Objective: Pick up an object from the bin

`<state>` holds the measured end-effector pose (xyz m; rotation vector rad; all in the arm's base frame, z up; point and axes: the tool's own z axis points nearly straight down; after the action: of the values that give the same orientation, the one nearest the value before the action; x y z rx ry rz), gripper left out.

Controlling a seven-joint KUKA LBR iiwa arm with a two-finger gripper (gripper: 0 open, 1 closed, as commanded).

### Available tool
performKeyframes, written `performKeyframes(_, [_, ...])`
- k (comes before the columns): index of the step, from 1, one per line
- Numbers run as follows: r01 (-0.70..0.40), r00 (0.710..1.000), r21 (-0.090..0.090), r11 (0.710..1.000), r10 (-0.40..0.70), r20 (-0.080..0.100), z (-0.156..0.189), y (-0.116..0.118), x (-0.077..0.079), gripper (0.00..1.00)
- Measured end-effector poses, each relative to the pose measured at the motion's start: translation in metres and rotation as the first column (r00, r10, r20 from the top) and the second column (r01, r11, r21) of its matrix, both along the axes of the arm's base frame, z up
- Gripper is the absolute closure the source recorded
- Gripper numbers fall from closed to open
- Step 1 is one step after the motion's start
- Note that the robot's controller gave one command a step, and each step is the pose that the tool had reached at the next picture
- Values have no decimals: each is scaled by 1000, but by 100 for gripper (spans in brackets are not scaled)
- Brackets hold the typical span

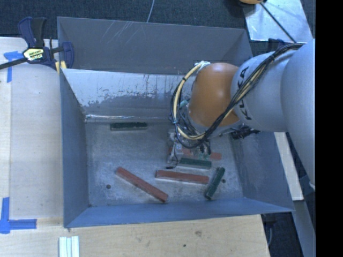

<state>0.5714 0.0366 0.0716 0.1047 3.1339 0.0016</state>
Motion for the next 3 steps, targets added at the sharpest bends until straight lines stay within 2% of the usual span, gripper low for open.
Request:
performKeyframes(1, [-119,993,-1,993,119,-1,152,9,-12,100])
performKeyframes(2, [-119,993,-1,993,119,-2,151,9,-12,100])
performKeyframes(3, [-121,993,-1,993,121,-8,198,9,-38,100])
